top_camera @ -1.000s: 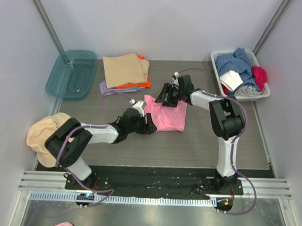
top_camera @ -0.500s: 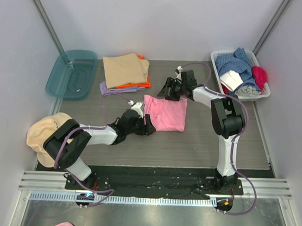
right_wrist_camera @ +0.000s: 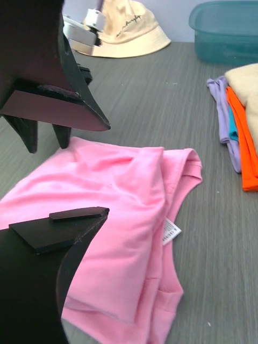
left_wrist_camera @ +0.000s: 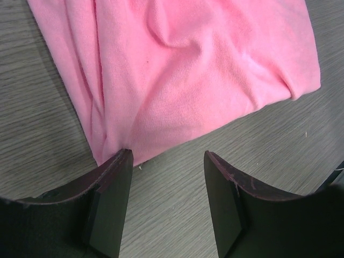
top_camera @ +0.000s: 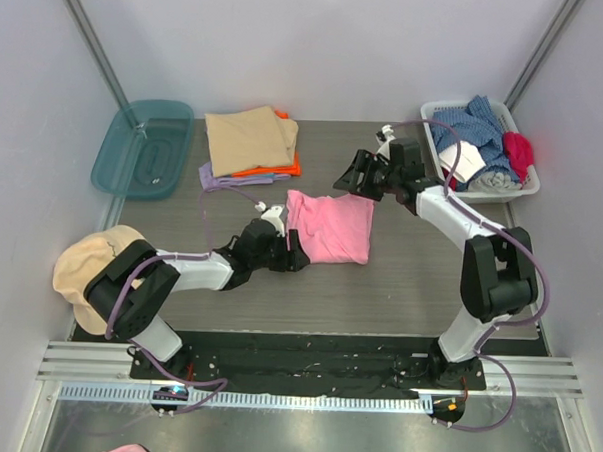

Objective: Fold and stack the t-shirts
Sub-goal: Fold the tshirt

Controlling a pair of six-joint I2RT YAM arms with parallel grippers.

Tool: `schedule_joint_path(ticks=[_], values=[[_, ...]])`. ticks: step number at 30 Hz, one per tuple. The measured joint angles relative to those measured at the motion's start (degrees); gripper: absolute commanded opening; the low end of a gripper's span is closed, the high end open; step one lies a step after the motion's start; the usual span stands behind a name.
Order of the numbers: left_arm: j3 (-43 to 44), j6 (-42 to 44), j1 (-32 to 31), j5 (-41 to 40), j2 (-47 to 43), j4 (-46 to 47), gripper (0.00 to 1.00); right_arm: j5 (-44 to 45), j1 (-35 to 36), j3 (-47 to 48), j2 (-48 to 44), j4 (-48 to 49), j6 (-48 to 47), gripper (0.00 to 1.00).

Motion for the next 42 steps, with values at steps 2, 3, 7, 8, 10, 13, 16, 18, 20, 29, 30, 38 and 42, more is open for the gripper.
schedule_joint_path(ticks=[2, 3, 7, 8, 10, 13, 16, 18, 20, 29, 30, 38, 42], values=[[0.02, 0.0, 0.0, 0.0, 0.0, -0.04, 0.6, -0.52, 0.07, -2.49, -2.25, 0.96, 0.33, 0.67], [0.04, 0.0, 0.0, 0.02, 0.0, -0.04, 0.6, -0.76, 0.09, -3.67, -2.8, 1.38, 0.61, 0.67], [0.07, 0.02, 0.02, 0.04, 0.02, -0.09, 0.59, -1.07, 0.11, -7.65, -2.29, 2.23, 1.31, 0.67], [0.09, 0.04, 0.02, 0.04, 0.02, -0.15, 0.59, -1.03, 0.11, -8.24, -1.75, 2.29, 1.38, 0.66], [0.2, 0.04, 0.02, 0.02, 0.02, -0.39, 0.59, -0.63, 0.09, -9.07, -0.61, 2.45, 1.53, 0.67], [0.28, 0.07, 0.02, 0.0, 0.02, -0.63, 0.59, 0.68, 0.09, -9.92, -0.02, 2.43, 1.55, 0.66], [0.28, 0.07, 0.02, -0.02, 0.02, -0.76, 0.58, 2.03, -0.26, -9.97, -0.02, 2.49, 1.53, 0.66], [0.28, 0.09, 0.02, -0.04, 0.0, -0.87, 0.58, 3.3, -0.79, -9.97, -0.02, 2.45, 1.46, 0.66], [0.35, 0.13, 0.02, -0.13, -0.28, -1.57, 0.58, 4.83, -1.75, -9.97, -0.02, 2.38, 1.33, 0.67], [0.48, 2.05, 0.11, -3.69, -10.27, -10.86, 0.61, 7.89, -5.88, -9.03, 1.16, 0.61, 0.11, 0.66], [0.48, 2.45, 0.11, -4.24, -11.19, -11.39, 0.61, 7.91, -5.92, -8.94, 1.44, 0.55, 0.0, 0.66], [0.17, 3.06, 0.11, -6.38, -9.94, -12.37, 0.59, 7.5, -5.86, -8.9, 3.63, 0.02, -0.44, 0.66], [-0.37, 3.08, 0.11, -6.71, -7.17, -11.76, 0.54, 7.39, -5.86, -8.85, 3.74, -0.22, -0.48, 0.66]])
